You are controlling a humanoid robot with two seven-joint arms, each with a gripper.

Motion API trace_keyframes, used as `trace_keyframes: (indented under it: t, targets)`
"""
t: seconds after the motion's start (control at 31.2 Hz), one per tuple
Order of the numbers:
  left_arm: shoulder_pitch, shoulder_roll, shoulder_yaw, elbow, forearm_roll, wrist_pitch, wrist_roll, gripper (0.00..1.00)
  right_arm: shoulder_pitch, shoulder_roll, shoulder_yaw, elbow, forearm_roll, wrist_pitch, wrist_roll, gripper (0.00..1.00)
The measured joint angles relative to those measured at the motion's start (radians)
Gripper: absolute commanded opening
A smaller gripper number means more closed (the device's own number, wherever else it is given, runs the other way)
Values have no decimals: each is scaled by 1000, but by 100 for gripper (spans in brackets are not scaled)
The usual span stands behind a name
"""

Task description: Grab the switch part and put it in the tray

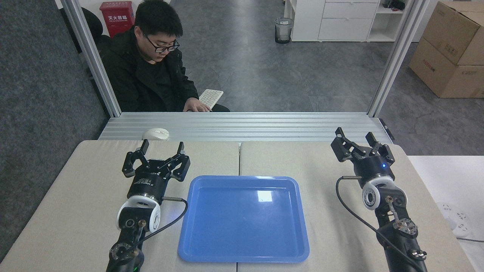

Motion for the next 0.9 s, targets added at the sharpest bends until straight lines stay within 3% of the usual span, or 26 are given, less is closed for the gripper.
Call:
trace_keyframes:
  t: [0.9]
  targets:
    - [4,-2,0,8,0,2,1,100,10,14,2,-28,-1,1,4,100]
